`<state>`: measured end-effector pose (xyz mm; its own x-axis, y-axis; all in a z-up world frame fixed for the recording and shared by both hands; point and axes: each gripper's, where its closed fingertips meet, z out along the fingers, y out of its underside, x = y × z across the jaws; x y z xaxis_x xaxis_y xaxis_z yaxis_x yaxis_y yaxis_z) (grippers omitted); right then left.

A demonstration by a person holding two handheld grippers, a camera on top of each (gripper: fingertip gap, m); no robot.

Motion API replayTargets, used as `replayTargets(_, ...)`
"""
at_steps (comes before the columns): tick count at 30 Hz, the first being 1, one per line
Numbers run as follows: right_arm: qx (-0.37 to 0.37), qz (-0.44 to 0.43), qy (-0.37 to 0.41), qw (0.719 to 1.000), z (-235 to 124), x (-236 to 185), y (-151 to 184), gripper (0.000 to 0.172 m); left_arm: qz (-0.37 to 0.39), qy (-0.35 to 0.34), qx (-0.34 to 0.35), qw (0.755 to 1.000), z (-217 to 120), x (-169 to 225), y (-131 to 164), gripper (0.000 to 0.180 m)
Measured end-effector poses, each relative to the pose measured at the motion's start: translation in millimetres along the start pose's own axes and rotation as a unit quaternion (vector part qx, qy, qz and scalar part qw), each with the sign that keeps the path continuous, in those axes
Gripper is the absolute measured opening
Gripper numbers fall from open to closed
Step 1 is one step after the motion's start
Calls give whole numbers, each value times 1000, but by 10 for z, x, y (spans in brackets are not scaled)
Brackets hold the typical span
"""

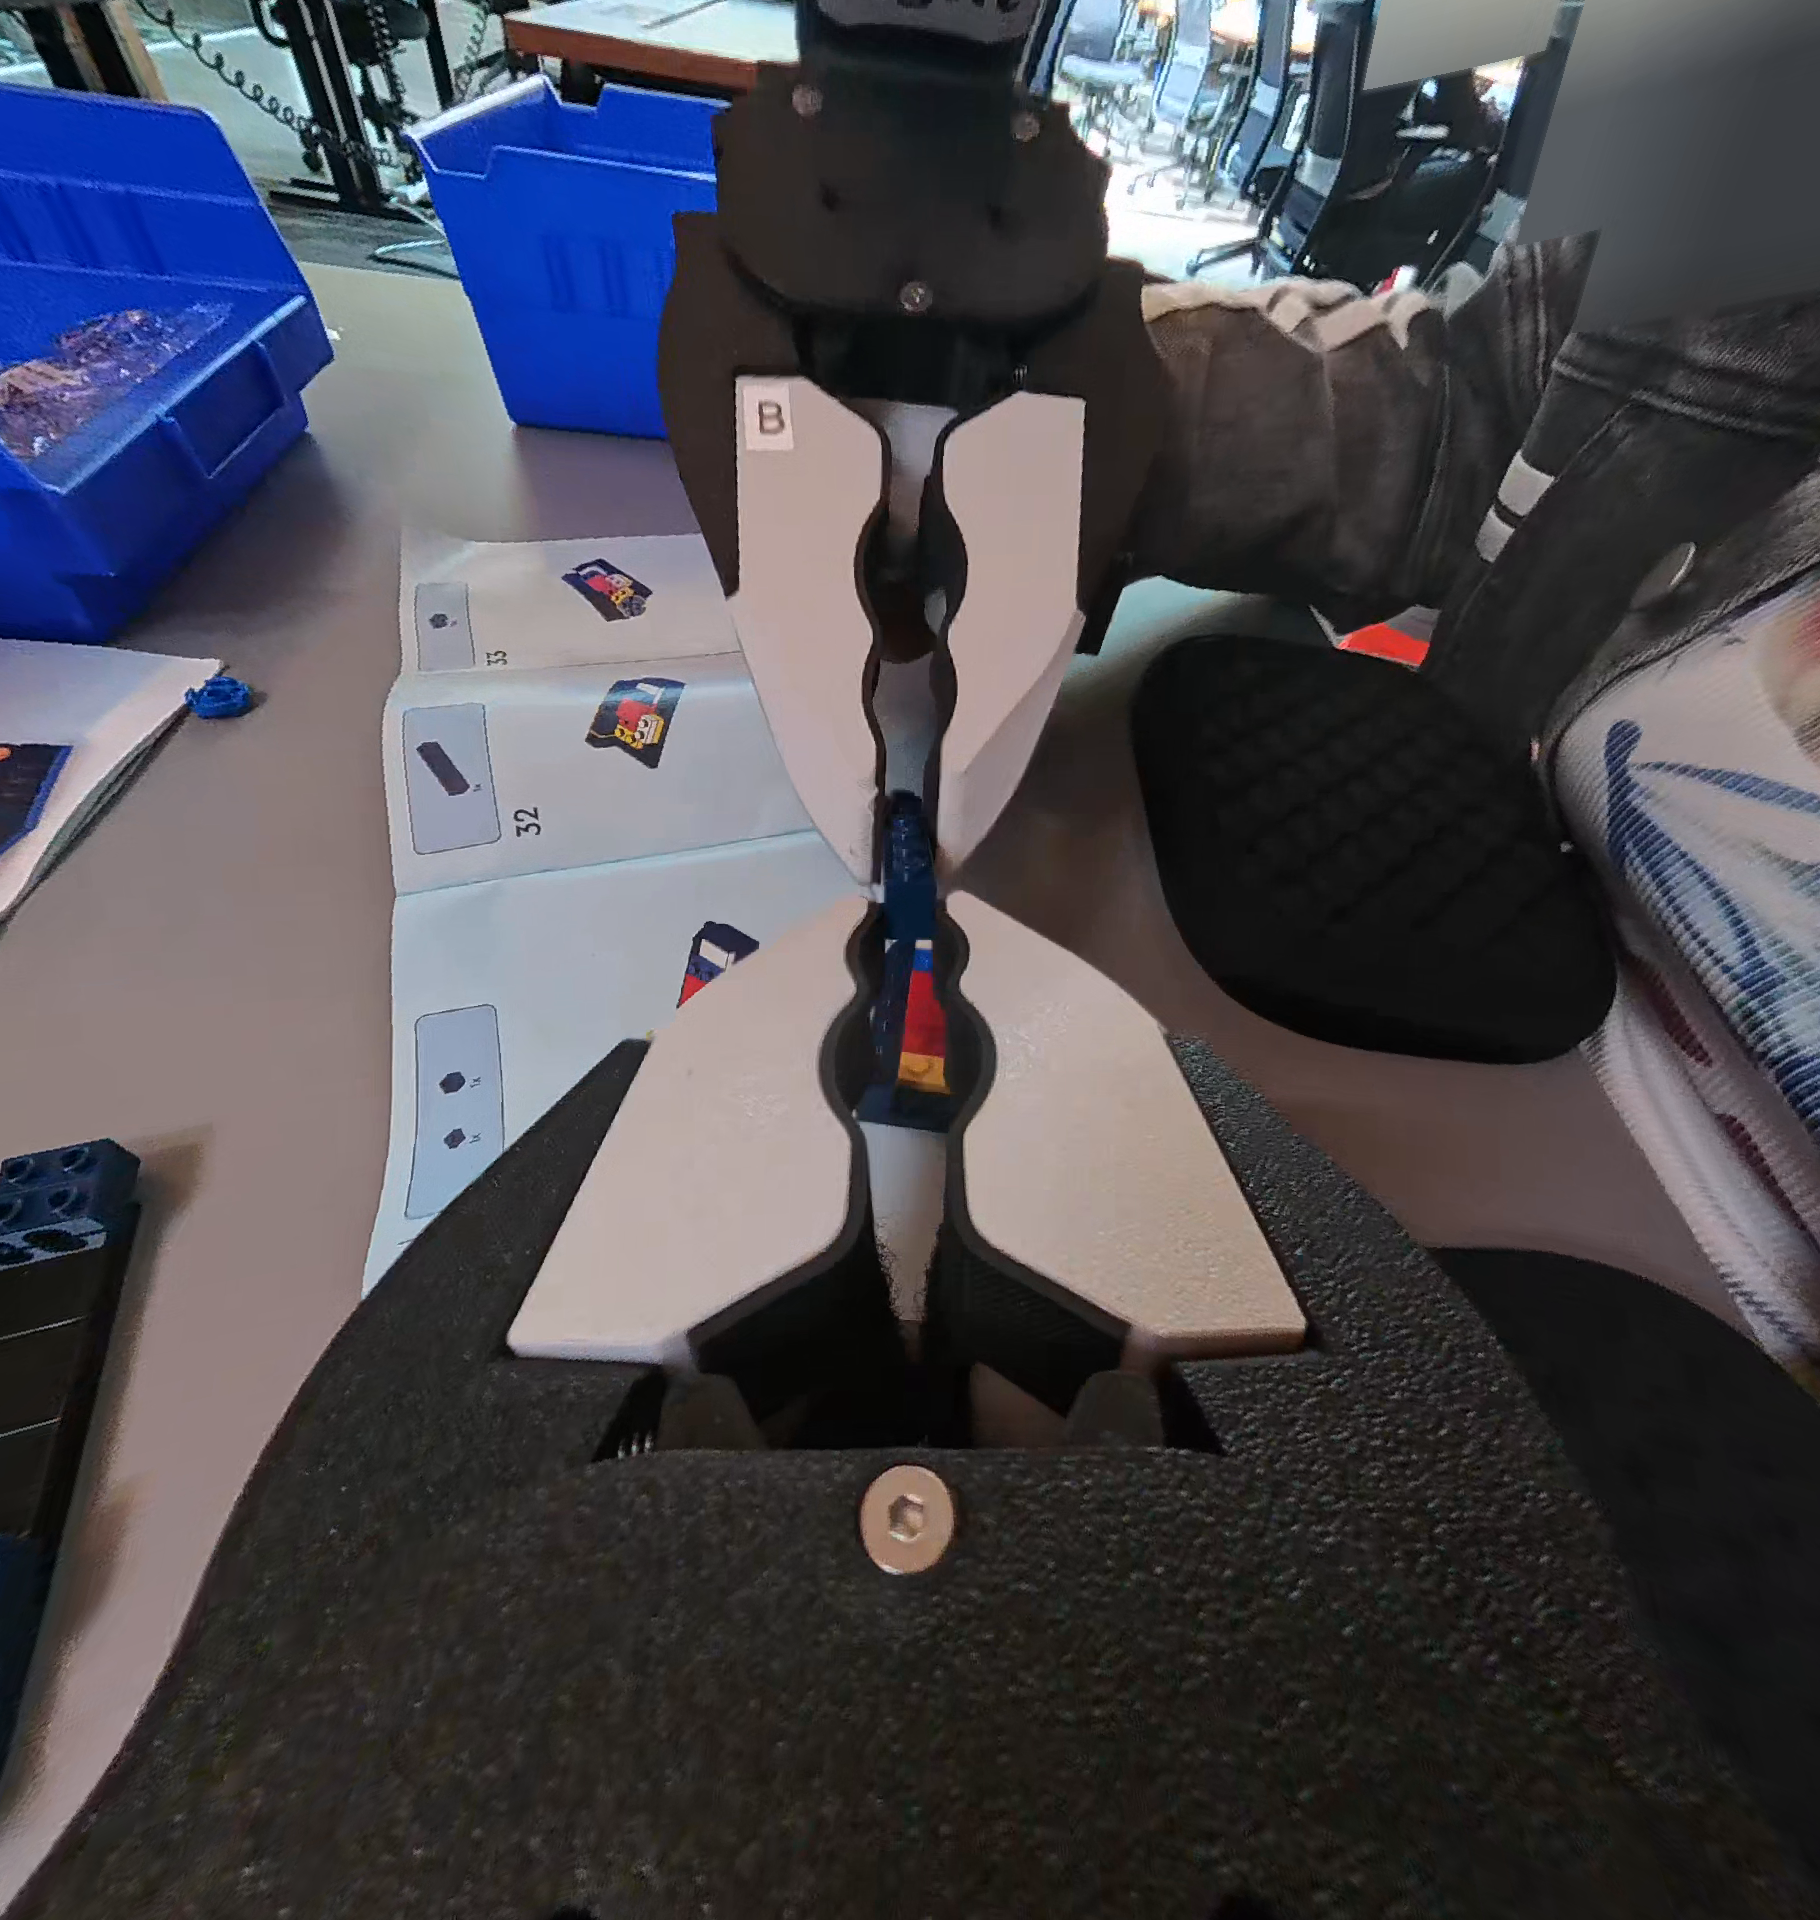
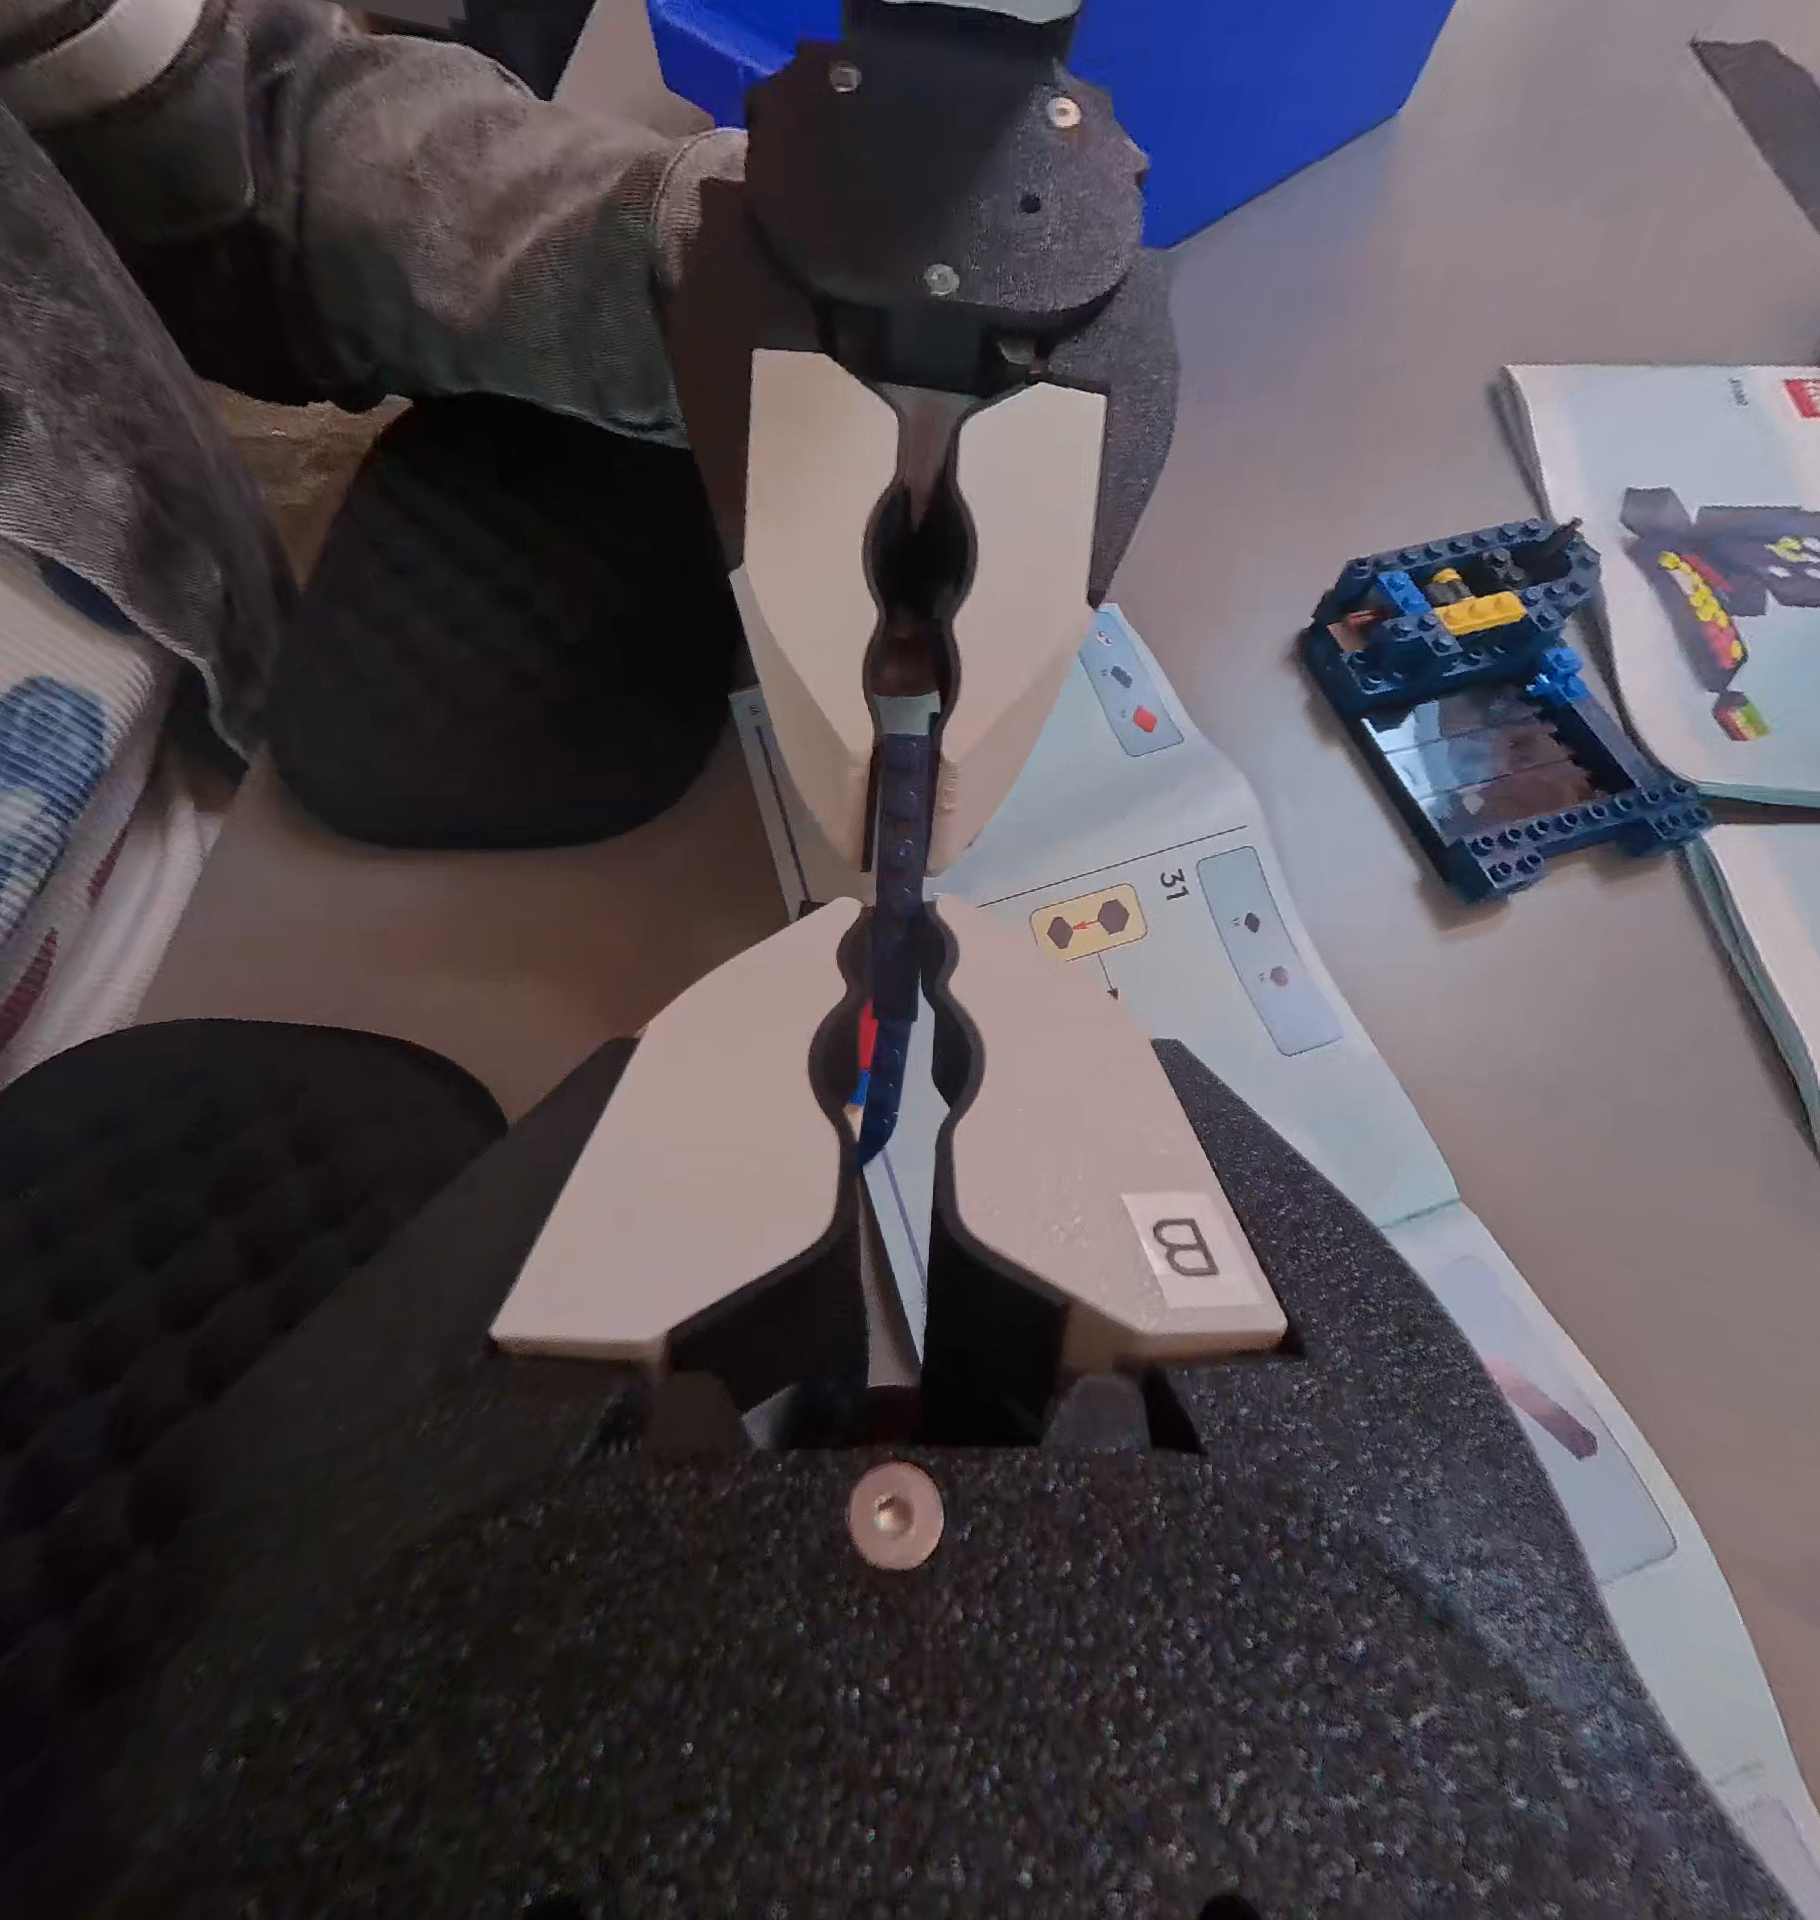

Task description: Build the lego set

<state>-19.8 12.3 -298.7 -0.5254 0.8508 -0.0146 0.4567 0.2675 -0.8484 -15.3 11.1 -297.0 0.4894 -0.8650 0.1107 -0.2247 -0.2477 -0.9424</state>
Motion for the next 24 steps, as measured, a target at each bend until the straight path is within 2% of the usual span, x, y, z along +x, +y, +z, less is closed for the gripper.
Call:
replayTargets(1, -3, 8, 3, 1000, -12, 10, 11, 8, 3, -10, -13, 1000, -3, -27, 33, 12)
replayTargets(3, -25, 22, 8, 999, -42, 24, 78, 8, 23, -29, -61, 997, -14, -82, 169, 36)
replayTargets(5, -94, 28, 24, 995, -57, 52, 268, 8, 53, -29, -108, 992, -16, -67, 320, 45)
replayTargets(8, -164, 36, 19, 986, -23, 11, 419, 8, 80, -26, -151, 985, 33, -30, 454, 42)
replayTargets(15, -241, 49, -7, 969, 96, 2, 550, 8, 107, -26, -185, 977, 69, -6, 556, 33)
replayTargets(24, -281, 77, -4, 957, 107, 11, 565, 8, 95, -34, -186, 977, 85, -21, 551, 30)
